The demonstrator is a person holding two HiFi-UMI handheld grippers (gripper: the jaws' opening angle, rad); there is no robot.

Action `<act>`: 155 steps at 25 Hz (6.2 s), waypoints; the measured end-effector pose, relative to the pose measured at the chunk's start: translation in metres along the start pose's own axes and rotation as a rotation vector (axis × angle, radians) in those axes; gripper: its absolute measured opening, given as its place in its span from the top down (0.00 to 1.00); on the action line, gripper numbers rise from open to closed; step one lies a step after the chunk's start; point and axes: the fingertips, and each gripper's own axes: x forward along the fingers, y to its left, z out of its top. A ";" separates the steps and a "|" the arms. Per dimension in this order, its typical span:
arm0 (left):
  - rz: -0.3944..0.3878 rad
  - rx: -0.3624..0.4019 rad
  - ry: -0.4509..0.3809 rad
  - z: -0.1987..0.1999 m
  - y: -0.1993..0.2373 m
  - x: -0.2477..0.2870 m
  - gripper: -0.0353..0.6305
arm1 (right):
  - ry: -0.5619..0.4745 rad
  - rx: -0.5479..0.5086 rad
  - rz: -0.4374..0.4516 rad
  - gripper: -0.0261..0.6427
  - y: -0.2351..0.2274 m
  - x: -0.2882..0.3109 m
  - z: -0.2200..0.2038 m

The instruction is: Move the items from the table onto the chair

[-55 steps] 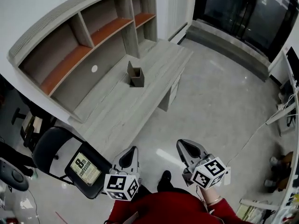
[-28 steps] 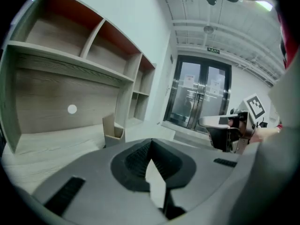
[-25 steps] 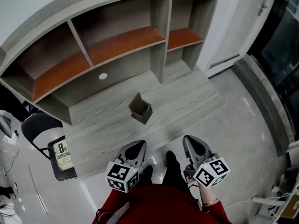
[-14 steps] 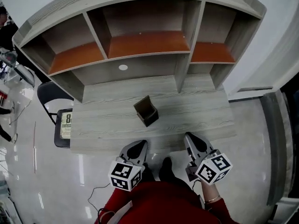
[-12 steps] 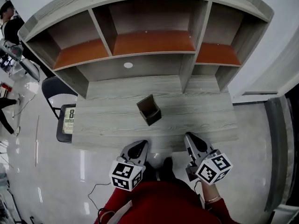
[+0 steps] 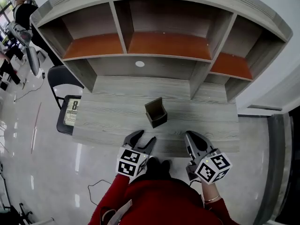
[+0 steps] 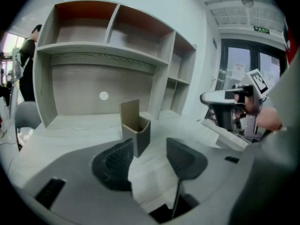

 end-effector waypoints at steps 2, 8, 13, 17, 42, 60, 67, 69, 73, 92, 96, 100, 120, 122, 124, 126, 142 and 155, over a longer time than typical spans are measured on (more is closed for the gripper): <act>0.005 -0.008 0.022 0.002 0.020 0.028 0.54 | 0.007 0.003 -0.004 0.94 -0.002 0.001 0.001; -0.014 -0.074 0.126 -0.010 0.060 0.094 0.42 | 0.016 0.019 -0.050 0.94 -0.009 -0.005 0.004; -0.072 -0.003 0.138 -0.003 0.050 0.112 0.42 | 0.023 0.053 -0.095 0.94 -0.023 -0.008 0.001; -0.131 0.053 0.139 0.000 0.043 0.121 0.44 | 0.030 0.076 -0.102 0.94 -0.026 -0.004 -0.002; 0.232 0.044 -0.142 0.037 0.032 -0.084 0.47 | 0.070 0.015 0.228 0.94 0.042 0.026 -0.007; 0.672 -0.213 -0.190 -0.078 0.195 -0.322 0.47 | 0.259 -0.123 0.614 0.94 0.319 0.156 -0.099; 0.763 -0.310 -0.224 -0.126 0.250 -0.405 0.46 | 0.334 -0.166 0.678 0.94 0.424 0.205 -0.146; 0.790 -0.325 -0.234 -0.137 0.263 -0.423 0.47 | 0.364 -0.193 0.710 0.94 0.448 0.215 -0.157; 0.833 -0.399 -0.247 -0.158 0.293 -0.447 0.47 | 0.400 -0.213 0.756 0.94 0.487 0.243 -0.168; 0.768 -0.392 -0.195 -0.146 0.561 -0.443 0.47 | 0.331 -0.138 0.580 0.94 0.537 0.452 -0.154; 0.612 -0.342 -0.162 -0.145 0.621 -0.416 0.47 | 0.264 -0.097 0.418 0.94 0.533 0.486 -0.157; 0.464 -0.219 -0.128 -0.135 0.664 -0.400 0.47 | 0.192 -0.059 0.261 0.94 0.539 0.516 -0.152; 0.296 -0.094 0.045 -0.231 0.767 -0.241 0.47 | 0.161 -0.003 -0.070 0.94 0.466 0.582 -0.221; 0.311 -0.096 0.069 -0.255 0.773 -0.218 0.47 | 0.165 0.001 -0.074 0.94 0.457 0.590 -0.237; 0.329 -0.105 0.084 -0.278 0.779 -0.197 0.47 | 0.169 0.015 -0.081 0.94 0.448 0.595 -0.254; 0.349 -0.111 0.096 -0.299 0.789 -0.178 0.47 | 0.171 0.030 -0.084 0.94 0.441 0.601 -0.269; 0.573 -0.270 0.075 -0.363 0.800 -0.131 0.47 | 0.212 0.103 -0.133 0.94 0.405 0.593 -0.322; 0.545 -0.311 0.112 -0.360 0.796 -0.135 0.47 | 0.214 0.089 -0.104 0.94 0.417 0.591 -0.319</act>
